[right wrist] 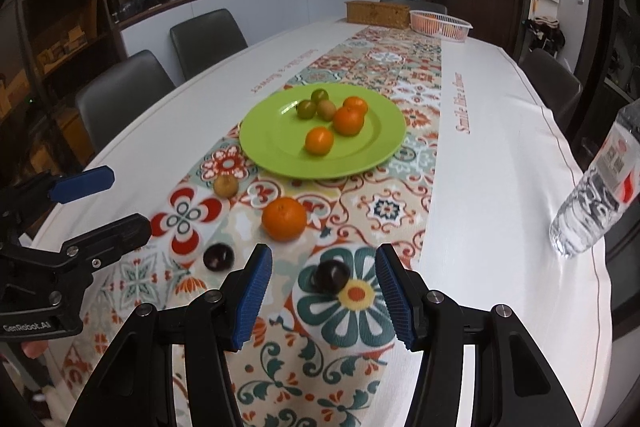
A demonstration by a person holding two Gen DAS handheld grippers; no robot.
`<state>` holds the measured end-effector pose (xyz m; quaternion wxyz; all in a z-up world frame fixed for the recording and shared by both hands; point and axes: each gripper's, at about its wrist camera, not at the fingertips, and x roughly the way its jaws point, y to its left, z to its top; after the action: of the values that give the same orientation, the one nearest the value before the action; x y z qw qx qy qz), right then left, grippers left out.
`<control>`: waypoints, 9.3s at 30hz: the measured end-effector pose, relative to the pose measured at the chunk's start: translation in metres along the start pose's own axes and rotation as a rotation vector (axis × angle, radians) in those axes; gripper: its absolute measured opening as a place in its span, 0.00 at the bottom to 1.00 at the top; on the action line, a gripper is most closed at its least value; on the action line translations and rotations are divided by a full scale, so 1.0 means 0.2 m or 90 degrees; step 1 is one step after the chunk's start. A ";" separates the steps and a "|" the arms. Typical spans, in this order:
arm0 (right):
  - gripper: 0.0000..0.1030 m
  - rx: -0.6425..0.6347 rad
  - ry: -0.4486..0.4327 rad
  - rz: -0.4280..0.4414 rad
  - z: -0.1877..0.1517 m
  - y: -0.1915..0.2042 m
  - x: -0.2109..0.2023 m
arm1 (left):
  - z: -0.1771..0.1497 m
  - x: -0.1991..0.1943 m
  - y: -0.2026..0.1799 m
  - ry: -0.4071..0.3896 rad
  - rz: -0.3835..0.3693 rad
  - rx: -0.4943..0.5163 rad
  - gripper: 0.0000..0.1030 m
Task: Organize fruits
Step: 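Withdraw both open grippers from the plate toward the remaining fruits, then grasp a dark purple plum with the left gripper while the right gripper grasps another plum, then carry both plums onto the green plate and open both grippers, then withdraw both grippers from the plate toward the last two fruits, then grasp a small brown fruit with the left gripper while the right gripper grasps the large mandarin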
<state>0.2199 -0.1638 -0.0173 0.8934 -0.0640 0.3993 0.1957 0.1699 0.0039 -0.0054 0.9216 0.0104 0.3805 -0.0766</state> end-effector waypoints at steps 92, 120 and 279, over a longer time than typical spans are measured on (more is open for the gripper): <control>0.29 -0.012 -0.077 0.026 0.21 0.03 -0.09 | 0.21 -0.01 0.00 -0.061 -0.042 0.010 0.28; 0.29 0.002 -0.071 0.001 0.54 -0.04 0.20 | 0.56 0.40 0.18 -0.035 -0.048 0.041 0.28; 0.40 0.037 -0.053 0.023 0.18 0.20 0.17 | 0.23 0.26 0.21 0.002 -0.066 0.066 0.26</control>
<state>0.2493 -0.1076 -0.0172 0.9071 -0.0225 0.3686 0.2022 0.2445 0.0354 -0.0108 0.9140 0.0385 0.3772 -0.1441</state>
